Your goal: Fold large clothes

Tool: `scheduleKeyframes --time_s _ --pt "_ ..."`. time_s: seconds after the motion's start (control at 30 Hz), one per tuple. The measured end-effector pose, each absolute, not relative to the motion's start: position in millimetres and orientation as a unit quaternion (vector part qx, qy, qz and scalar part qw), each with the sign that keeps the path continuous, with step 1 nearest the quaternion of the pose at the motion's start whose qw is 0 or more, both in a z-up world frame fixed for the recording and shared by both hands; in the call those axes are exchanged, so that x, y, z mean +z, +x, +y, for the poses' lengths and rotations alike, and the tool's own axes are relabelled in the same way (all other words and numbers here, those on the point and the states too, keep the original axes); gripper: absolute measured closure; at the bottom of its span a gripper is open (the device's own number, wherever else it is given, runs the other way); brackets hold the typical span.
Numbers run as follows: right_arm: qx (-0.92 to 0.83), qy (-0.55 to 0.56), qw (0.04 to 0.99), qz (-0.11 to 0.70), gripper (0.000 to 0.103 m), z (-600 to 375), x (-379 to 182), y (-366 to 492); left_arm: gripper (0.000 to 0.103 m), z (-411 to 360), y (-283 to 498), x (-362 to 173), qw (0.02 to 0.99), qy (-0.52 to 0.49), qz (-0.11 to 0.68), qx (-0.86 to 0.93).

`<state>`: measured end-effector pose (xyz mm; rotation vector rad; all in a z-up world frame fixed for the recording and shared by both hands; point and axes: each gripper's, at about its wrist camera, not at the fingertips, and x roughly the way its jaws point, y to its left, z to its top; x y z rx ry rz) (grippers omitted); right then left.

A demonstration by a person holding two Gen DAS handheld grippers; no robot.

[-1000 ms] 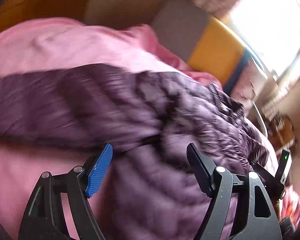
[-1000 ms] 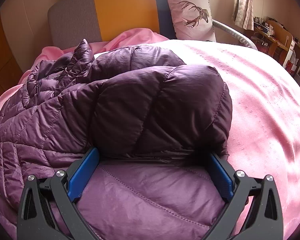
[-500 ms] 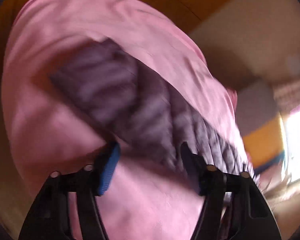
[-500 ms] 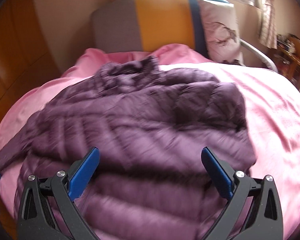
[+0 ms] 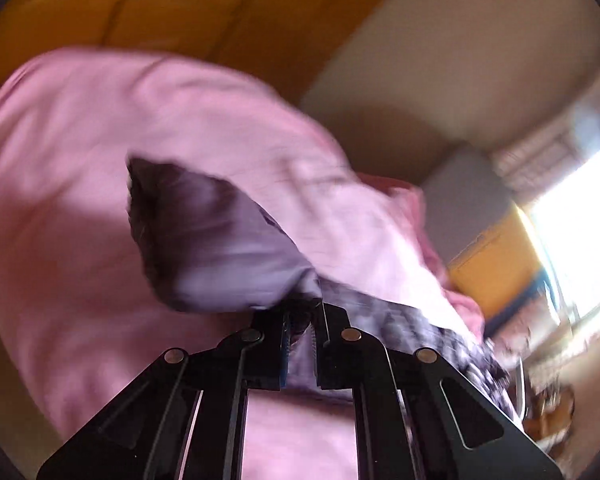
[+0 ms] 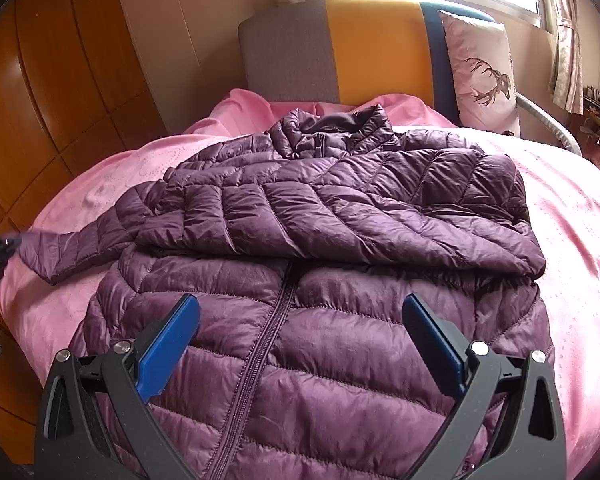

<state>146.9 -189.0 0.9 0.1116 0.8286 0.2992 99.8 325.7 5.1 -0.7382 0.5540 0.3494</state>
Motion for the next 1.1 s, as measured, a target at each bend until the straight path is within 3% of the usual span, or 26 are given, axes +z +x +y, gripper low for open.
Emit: scheduleKeyframes --time_s 0.23,0.53,0.93,1.03,1.1 --pt "0.142 0.085 0.901 0.400 0.002 -204.4 3.1 143.6 0.099 197.9 140.8 38.4 0.932 -0.226 0.279 0.055" --pt "0.133 0.128 0.896 0.404 0.002 -228.9 1.8 144.7 0.099 64.4 183.7 -12.4 0.917 -0.127 0.372 -0.070" --pt "0.262 0.230 0.829 0.437 0.002 -178.1 -2.0 196.4 0.086 34.3 191.9 -45.4 0.903 -0.068 0.416 -0.088" --pt "0.283 0.242 0.805 0.462 0.010 -147.7 -10.9 219.5 0.086 36.9 188.5 -47.0 0.904 -0.068 0.414 -0.087" --pt "0.296 0.248 0.788 0.479 0.024 -127.7 -17.6 233.7 0.086 38.2 188.5 -47.7 0.904 -0.072 0.412 -0.088"
